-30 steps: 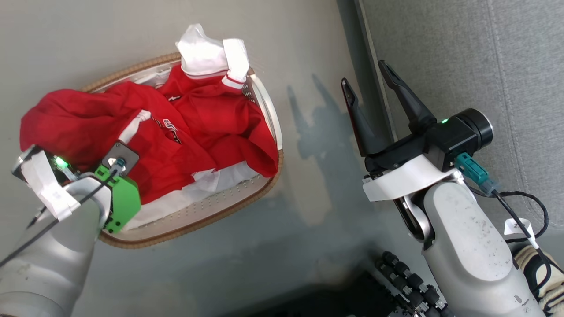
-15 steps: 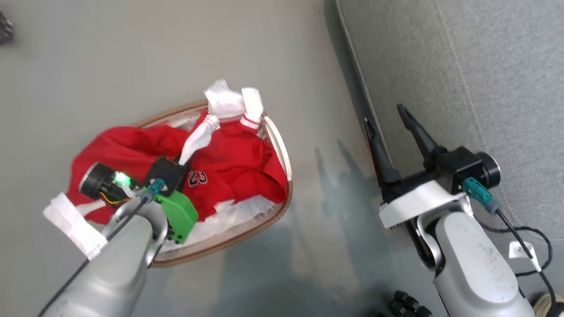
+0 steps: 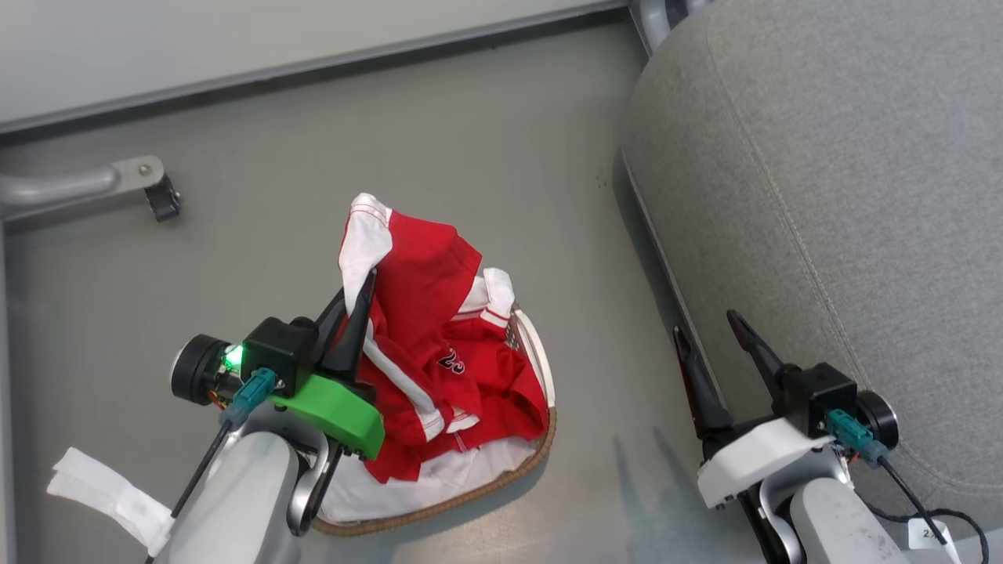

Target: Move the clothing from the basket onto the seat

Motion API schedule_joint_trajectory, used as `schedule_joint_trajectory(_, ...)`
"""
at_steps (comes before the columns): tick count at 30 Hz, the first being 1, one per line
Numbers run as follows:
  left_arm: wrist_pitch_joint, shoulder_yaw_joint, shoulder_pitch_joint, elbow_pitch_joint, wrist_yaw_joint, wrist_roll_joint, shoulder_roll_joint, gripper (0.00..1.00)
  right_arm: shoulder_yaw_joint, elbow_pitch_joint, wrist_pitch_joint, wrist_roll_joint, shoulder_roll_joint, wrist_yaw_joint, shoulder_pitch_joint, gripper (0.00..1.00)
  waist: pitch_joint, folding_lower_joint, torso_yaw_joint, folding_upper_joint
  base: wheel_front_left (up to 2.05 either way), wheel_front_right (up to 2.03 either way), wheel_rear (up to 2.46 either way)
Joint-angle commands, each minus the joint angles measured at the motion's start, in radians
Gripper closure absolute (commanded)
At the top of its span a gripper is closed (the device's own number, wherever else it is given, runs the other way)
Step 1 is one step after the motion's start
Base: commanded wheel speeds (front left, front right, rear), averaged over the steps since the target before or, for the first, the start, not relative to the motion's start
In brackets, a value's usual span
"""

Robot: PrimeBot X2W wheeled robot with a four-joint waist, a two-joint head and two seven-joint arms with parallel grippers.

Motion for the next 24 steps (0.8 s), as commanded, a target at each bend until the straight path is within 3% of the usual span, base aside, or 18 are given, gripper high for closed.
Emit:
schedule_joint_trajectory(1,-0.004,0.015,0.034,-0.025,-0.006,0.000,-0.012,1.00,0.000,0.007,-0.004,0.005,-0.004,0.000,0.031,0.00,-0.143,0.0001,0.039,-0.0001,0.00,0.00,0.00)
schedule_joint_trajectory(8,-0.004,0.039,0.081,-0.119,-0.007,-0.029,-0.053,1.00,0.012,0.026,-0.004,0.011,-0.004,0.000,0.098,0.00,-0.229,0.0001,0.039,-0.0001,0.00,0.00,0.00)
schedule_joint_trajectory(17,-0.004,0.030,0.012,-0.192,-0.008,-0.052,-0.109,1.00,0.045,0.044,-0.005,-0.005,-0.004,0.000,0.125,0.00,-0.274,0.0001,0.046,-0.0001,0.00,0.00,0.00)
schedule_joint_trajectory(24,-0.004,-0.023,-0.038,-0.201,-0.008,-0.078,-0.133,1.00,0.206,0.011,-0.005,0.027,-0.003,0.000,0.046,0.00,-0.271,0.0001,0.068,-0.0001,0.00,0.00,0.00)
